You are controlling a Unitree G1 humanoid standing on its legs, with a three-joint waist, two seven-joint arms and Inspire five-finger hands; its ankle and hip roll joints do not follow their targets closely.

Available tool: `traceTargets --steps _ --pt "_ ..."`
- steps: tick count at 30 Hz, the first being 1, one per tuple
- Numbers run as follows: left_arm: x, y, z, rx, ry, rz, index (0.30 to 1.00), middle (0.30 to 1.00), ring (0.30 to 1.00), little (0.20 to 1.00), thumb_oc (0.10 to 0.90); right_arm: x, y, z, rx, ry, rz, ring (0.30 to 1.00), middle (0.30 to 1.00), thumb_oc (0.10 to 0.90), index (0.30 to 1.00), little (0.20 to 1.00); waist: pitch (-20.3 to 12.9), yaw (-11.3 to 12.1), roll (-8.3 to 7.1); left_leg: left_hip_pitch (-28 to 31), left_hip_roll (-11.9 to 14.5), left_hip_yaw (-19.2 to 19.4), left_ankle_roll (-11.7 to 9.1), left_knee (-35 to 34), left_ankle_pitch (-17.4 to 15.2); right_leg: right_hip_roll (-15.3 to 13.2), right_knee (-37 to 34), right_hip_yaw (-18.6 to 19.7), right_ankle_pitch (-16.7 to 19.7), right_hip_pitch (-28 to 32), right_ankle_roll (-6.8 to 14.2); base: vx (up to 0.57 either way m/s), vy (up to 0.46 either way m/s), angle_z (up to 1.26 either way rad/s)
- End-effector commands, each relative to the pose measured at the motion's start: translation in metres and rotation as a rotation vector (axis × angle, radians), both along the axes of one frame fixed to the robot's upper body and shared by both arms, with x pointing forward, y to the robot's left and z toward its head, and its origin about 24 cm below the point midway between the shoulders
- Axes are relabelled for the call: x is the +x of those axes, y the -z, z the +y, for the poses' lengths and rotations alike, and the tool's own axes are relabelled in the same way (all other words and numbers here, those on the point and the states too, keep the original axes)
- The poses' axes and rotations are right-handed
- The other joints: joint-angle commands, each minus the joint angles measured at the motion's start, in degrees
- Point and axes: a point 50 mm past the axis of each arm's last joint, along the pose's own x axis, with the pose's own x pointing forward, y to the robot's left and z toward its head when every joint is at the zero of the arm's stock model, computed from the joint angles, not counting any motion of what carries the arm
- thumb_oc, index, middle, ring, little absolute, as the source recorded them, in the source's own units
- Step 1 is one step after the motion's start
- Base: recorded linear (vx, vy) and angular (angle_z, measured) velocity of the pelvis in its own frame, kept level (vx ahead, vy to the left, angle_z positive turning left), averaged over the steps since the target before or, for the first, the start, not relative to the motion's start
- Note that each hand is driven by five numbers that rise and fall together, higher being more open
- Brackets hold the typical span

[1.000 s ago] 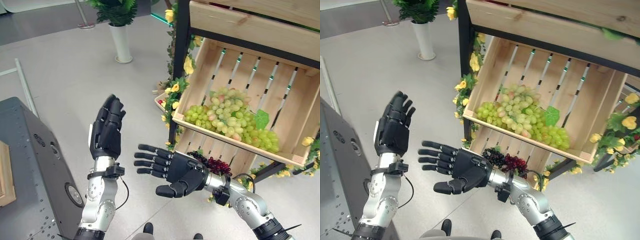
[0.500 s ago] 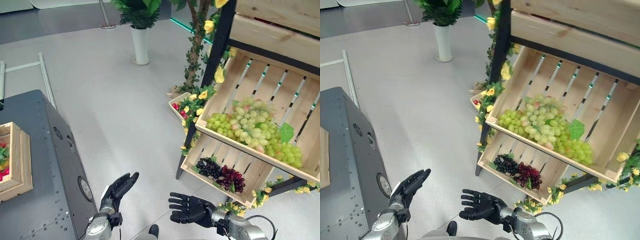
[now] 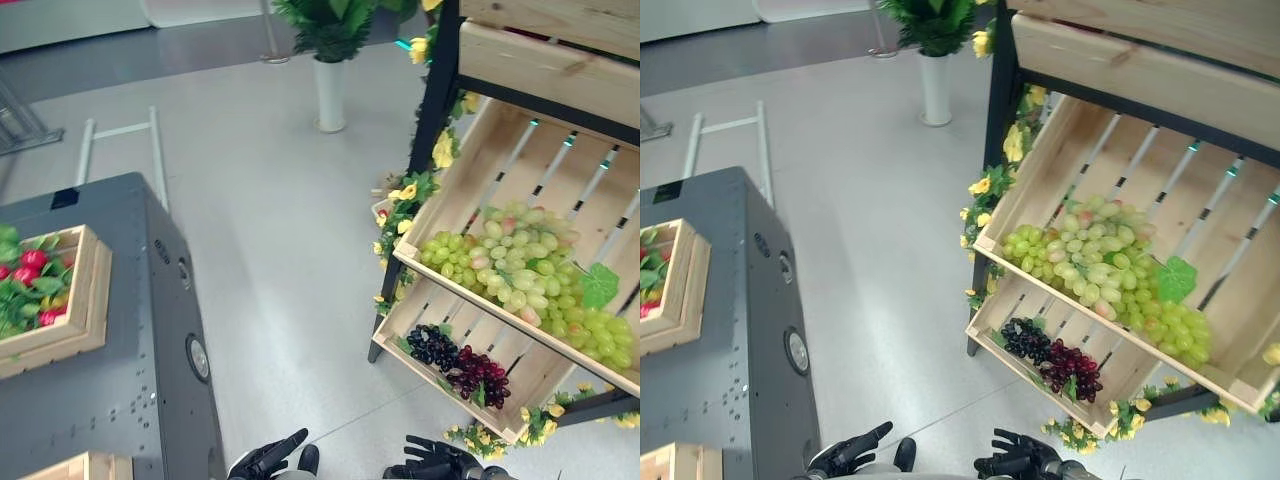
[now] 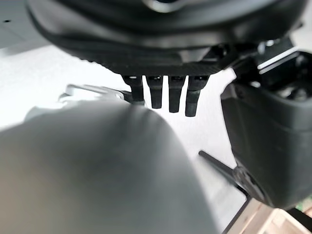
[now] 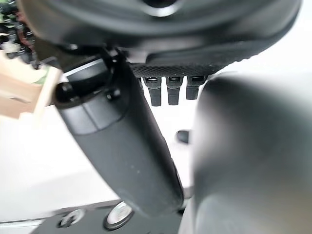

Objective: Pick up the fruits from the basket on one side to the basket on the other side

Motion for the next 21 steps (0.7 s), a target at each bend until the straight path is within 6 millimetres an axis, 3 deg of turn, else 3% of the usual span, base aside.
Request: traceTargets --steps 1,2,4,7,11,14,15,17,21 --pt "0.057 -0.020 -0.002 -0.014 0.124 -0.185 0.900 0.900 0.900 0.900 0.800 0.027 -0.008 0.002 -0.040 -0.066 -0.097 0.900 0.900 0.800 0.900 0.900 1.84 1.37 -2.54 -3.33 -1.07 5.51 -2.14 1.75 -1.36 -3.66 0.38 0.21 1.40 -0.39 2.11 -0.12 -0.097 0.40" --pt "0.058 -0.021 -0.003 -0.020 0.137 -0.187 0.900 0.900 0.900 0.900 0.800 0.027 -0.008 0.001 -0.048 -0.078 -0.097 0.900 0.900 0.800 0.900 0.900 1.82 1.31 -2.51 -3.67 -1.33 6.16 -2.04 2.81 -1.94 -3.83 0.38 -0.30 1.33 -0.62 2.03 -0.18 -0.100 0.46" --pt "0.063 -0.022 -0.007 -0.049 0.176 -0.178 0.900 0.900 0.900 0.900 0.800 0.032 -0.011 -0.009 -0.085 -0.070 -0.102 0.900 0.900 0.800 0.900 0.900 1.85 0.81 -3.34 -4.76 -3.64 9.56 -0.52 12.47 -6.63 -5.27 0.38 -2.06 1.50 -1.40 1.41 -0.18 -0.066 0.38" --pt "0.067 -0.023 -0.006 -0.036 0.192 -0.180 0.900 0.900 0.900 0.900 0.800 0.035 -0.012 -0.012 -0.077 -0.011 -0.100 0.900 0.900 0.800 0.900 0.900 1.49 -0.23 -3.90 -3.78 -4.50 11.90 1.12 18.68 -9.83 -5.46 0.38 -2.51 1.90 -1.53 1.01 -0.08 -0.017 0.32" --pt "0.072 -0.027 -0.001 -0.027 0.233 -0.169 0.900 0.900 0.900 0.900 0.800 0.026 -0.009 -0.013 -0.078 -0.011 -0.070 0.900 0.900 0.800 0.900 0.900 -0.84 -2.26 -3.47 -0.08 -1.44 16.19 0.48 16.22 -9.32 -4.81 0.38 -4.22 1.26 -2.11 0.78 -0.02 0.039 0.74" --pt "0.072 -0.026 -0.001 -0.019 0.265 -0.155 0.900 0.900 0.900 0.900 0.800 0.017 -0.006 -0.013 -0.084 0.025 -0.061 0.900 0.900 0.800 0.900 0.900 -1.77 -3.52 -2.26 3.39 2.43 20.95 -1.41 10.16 -8.40 -5.23 0.38 -7.20 0.21 -0.96 1.43 0.01 0.123 1.11" --pt "0.072 -0.025 -0.002 -0.015 0.273 -0.151 0.900 0.900 0.900 0.900 0.800 0.016 -0.005 -0.013 -0.084 0.030 -0.062 0.900 0.900 0.800 0.900 0.900 -1.81 -3.73 -1.99 4.22 2.83 21.65 -1.67 8.76 -8.28 -5.38 0.38 -7.70 0.11 -0.62 1.62 0.00 0.235 0.98" --pt "0.065 -0.021 -0.007 -0.002 0.347 -0.129 0.900 0.900 0.900 0.900 0.800 0.016 -0.004 -0.010 -0.094 0.069 -0.073 0.900 0.900 0.800 0.900 0.900 -2.64 -5.02 -0.43 7.43 3.25 26.66 -2.64 0.61 -6.55 -7.64 0.38 -11.04 1.03 -0.34 3.44 0.01 0.366 0.67" --pt "0.057 -0.016 -0.007 -0.005 0.344 -0.102 0.900 0.900 0.900 0.900 0.800 0.019 -0.004 -0.004 -0.076 0.069 -0.084 0.900 0.900 0.800 0.900 0.900 -2.82 -4.58 0.30 8.33 1.89 26.35 -2.33 -1.59 -6.25 -9.56 0.38 -12.11 1.94 -0.09 4.97 0.02 0.237 0.72"
